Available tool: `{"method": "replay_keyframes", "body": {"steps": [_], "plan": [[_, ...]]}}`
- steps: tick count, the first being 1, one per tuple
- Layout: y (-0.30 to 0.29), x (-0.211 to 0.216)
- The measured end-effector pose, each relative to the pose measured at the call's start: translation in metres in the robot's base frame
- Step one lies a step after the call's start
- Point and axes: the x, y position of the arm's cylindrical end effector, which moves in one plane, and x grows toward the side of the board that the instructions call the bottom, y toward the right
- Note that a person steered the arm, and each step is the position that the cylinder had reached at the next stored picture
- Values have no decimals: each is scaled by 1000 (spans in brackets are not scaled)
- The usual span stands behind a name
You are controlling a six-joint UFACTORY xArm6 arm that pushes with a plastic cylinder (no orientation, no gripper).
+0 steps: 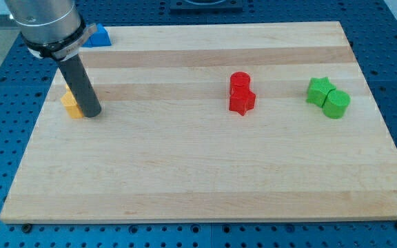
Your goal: Push the red star to the bottom left of the red circle
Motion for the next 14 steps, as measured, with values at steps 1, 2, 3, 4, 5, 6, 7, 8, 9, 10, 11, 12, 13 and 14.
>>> {"method": "replay_keyframes", "body": {"steps": [1,2,3,4,5,6,7,8,9,10,11,12,13,14], "plan": [[0,0],[32,10],[96,9],[121,-54],[158,-99],[254,-105],[318,-89],[321,-36],[314,18],[300,20],[343,9],[367,-18],[342,-28],[290,-7]]}}
